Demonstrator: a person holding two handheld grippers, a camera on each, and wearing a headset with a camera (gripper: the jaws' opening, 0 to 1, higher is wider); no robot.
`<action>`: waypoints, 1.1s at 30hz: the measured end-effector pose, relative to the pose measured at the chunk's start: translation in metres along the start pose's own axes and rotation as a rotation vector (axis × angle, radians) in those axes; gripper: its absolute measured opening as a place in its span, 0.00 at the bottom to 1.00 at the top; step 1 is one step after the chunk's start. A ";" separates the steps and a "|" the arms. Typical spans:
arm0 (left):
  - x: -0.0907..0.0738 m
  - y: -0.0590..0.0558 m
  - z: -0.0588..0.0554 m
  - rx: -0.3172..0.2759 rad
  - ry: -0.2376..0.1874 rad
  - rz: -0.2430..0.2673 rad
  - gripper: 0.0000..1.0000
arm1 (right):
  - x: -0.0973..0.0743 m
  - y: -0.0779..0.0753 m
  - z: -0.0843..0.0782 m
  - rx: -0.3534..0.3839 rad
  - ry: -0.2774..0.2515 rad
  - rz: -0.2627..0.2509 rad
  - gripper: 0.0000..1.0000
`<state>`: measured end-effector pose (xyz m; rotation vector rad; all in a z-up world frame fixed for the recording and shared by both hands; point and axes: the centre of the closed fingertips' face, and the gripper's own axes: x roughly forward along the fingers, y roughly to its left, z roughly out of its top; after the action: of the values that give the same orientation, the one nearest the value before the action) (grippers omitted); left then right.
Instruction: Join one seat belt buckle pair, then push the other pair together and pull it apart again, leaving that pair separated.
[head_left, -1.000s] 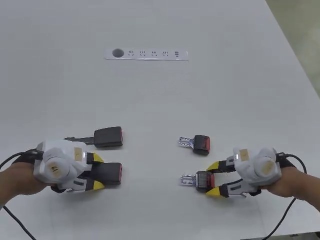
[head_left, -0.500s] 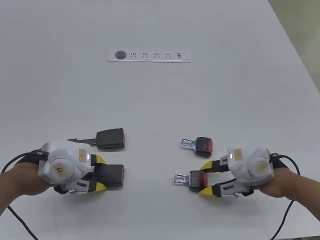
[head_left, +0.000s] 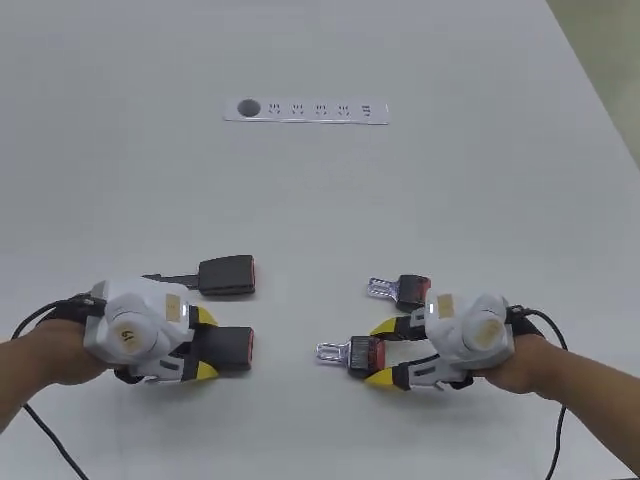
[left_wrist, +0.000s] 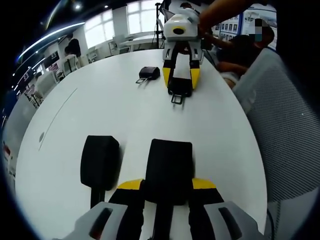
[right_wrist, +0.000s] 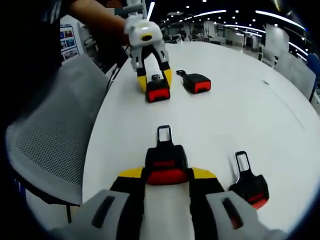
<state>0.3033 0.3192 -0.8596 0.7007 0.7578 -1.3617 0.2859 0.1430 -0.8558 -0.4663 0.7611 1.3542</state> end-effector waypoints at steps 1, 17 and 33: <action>0.000 0.000 0.000 0.001 0.001 -0.001 0.35 | 0.001 -0.001 0.001 0.001 0.000 -0.001 0.35; 0.001 0.000 0.001 0.014 0.025 -0.006 0.35 | 0.048 0.004 0.047 -0.022 -0.048 0.033 0.34; 0.002 -0.002 0.001 0.042 0.056 -0.022 0.34 | 0.070 0.008 0.065 -0.031 -0.070 0.060 0.34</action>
<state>0.3011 0.3168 -0.8607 0.7685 0.7850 -1.3860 0.2948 0.2386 -0.8610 -0.4211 0.7024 1.4332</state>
